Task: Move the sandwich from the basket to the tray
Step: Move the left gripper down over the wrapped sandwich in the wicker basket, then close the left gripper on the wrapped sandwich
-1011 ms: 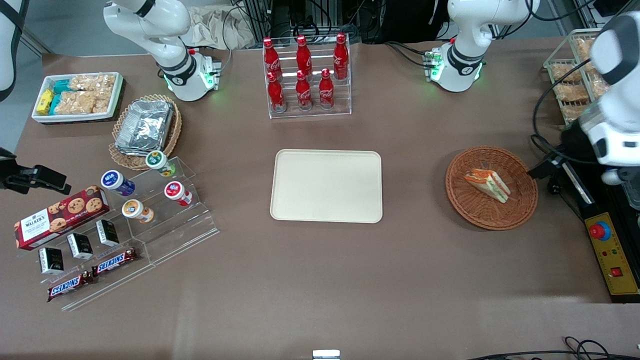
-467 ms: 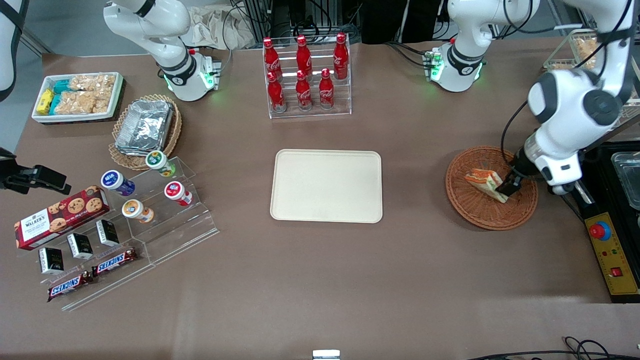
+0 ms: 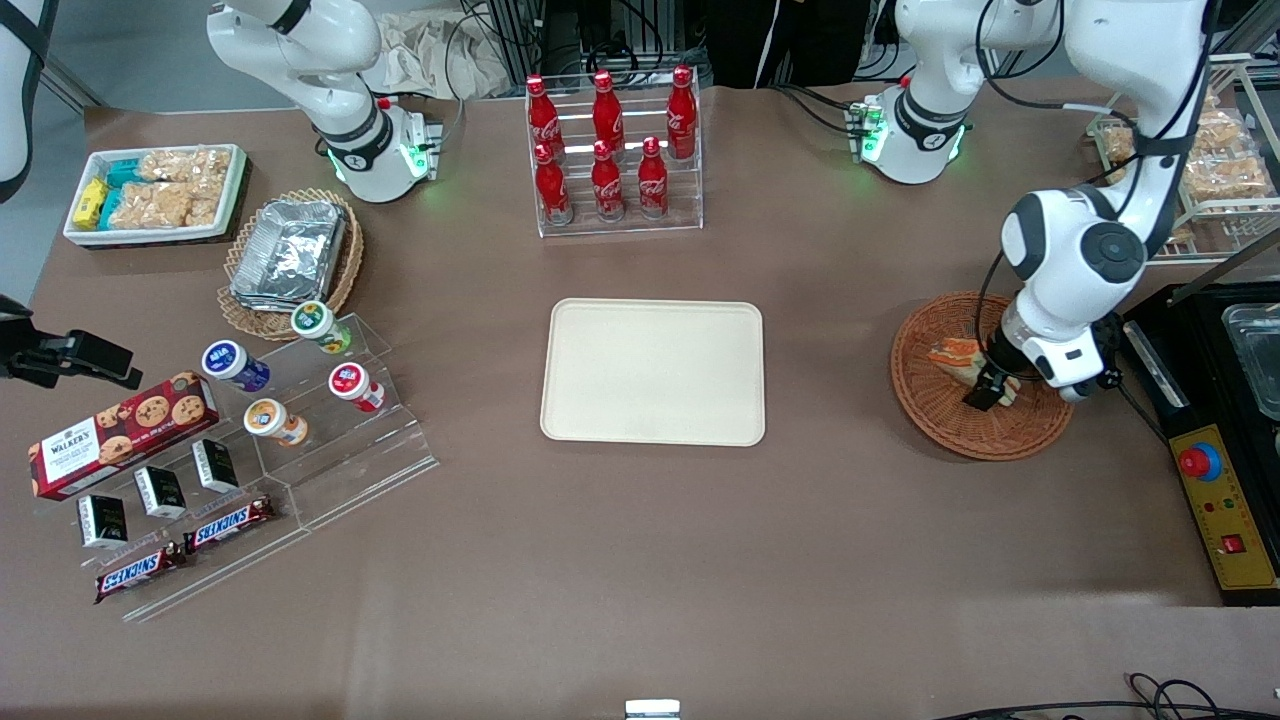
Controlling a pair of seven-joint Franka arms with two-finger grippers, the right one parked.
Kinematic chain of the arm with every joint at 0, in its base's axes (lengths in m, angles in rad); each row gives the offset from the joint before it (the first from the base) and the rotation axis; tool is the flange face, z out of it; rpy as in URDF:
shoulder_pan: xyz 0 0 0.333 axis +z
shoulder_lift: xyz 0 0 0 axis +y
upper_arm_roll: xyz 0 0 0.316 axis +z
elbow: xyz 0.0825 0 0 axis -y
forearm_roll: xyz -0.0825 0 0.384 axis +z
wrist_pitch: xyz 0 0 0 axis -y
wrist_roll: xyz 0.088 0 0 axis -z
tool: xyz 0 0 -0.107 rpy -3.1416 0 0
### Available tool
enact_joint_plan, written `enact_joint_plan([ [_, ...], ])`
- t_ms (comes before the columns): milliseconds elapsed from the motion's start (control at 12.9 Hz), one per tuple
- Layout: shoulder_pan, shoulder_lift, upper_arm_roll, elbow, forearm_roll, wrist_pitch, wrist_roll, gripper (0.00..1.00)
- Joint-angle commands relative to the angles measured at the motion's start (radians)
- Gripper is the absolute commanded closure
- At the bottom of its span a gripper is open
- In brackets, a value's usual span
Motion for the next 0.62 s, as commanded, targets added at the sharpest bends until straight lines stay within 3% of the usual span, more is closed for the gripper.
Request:
enact_joint_plan([
  [0,-0.001,-0.001,-0.002,-0.026,0.005,0.039,-0.034,0.47],
  [78,-0.001,-0.001,-0.002,-0.025,0.005,0.039,-0.037,0.77],
  [156,-0.001,-0.001,-0.002,-0.023,0.005,0.038,-0.031,1.0],
  [544,-0.001,-0.056,-0.002,-0.005,0.008,-0.017,-0.017,1.0],
])
